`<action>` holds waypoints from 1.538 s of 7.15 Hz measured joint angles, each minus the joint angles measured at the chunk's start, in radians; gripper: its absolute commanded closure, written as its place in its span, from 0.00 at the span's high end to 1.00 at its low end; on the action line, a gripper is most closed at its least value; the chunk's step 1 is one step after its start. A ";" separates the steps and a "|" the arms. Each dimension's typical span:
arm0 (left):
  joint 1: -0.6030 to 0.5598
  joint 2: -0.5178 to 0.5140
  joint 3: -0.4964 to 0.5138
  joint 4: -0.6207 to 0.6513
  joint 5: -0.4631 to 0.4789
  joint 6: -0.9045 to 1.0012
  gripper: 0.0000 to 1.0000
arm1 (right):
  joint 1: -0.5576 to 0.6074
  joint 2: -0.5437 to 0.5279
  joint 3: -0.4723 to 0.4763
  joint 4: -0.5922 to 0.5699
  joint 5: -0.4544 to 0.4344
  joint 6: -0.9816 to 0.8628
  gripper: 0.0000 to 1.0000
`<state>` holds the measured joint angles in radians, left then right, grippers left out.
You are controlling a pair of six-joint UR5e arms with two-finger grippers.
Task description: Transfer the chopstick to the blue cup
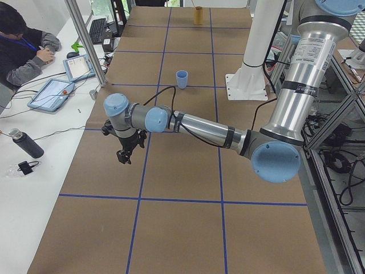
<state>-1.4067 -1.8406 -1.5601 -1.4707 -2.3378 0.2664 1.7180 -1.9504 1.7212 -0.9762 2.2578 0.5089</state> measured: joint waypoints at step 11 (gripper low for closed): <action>-0.129 0.082 -0.026 0.007 0.000 -0.001 0.99 | 0.126 0.530 0.233 -1.018 0.098 -0.328 0.00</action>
<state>-1.5354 -1.7584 -1.5861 -1.4638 -2.3375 0.2657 1.8436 -1.4208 1.9537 -1.9939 2.3554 0.1806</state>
